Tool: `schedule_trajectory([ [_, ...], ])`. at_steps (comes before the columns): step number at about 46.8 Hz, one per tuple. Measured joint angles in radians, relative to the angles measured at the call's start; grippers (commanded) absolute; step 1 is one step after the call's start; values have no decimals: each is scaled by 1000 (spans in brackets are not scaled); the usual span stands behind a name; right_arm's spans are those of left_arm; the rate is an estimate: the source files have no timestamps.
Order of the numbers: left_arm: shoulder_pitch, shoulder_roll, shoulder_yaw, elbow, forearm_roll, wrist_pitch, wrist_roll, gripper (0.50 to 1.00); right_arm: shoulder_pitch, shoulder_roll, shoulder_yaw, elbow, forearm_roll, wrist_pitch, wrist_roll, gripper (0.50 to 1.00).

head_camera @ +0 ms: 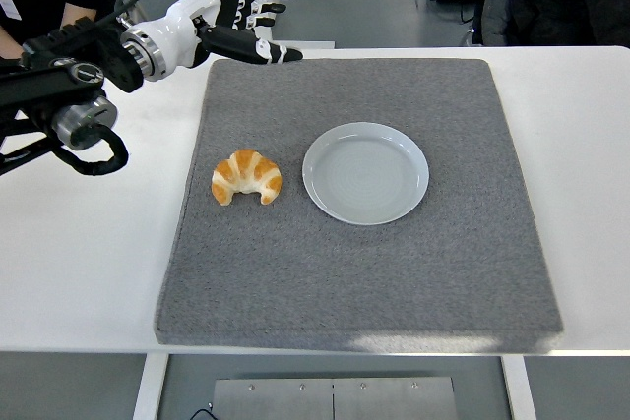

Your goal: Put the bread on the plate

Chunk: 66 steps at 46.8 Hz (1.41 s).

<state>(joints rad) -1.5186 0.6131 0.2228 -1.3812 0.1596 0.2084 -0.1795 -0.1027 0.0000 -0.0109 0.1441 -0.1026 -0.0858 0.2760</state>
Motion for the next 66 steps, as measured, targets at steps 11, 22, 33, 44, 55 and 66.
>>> schedule_trajectory([
  [11, -246, 1, 313, -71, 8, -4, 0, 915, 0, 0, 0, 0, 0, 0, 0, 1000],
  [22, -320, -11, 453, -104, 88, 0, -5, 915, 0, 0, -1, 0, 0, 0, 0, 1000],
  [33, -249, -13, 488, -104, 250, 66, -6, 913, 0, 0, -1, 0, 0, 0, 0, 1000],
  [44, -131, -12, 495, -100, 446, 161, -13, 913, 0, 0, -1, 0, 0, 0, 0, 1000],
  [55, -46, -14, 481, -88, 513, 217, -23, 913, 0, 0, 1, 0, 0, 0, 0, 1000],
  [66, 49, -21, 434, -35, 575, 263, -51, 913, 0, 0, 0, 0, 0, 0, 0, 1000],
])
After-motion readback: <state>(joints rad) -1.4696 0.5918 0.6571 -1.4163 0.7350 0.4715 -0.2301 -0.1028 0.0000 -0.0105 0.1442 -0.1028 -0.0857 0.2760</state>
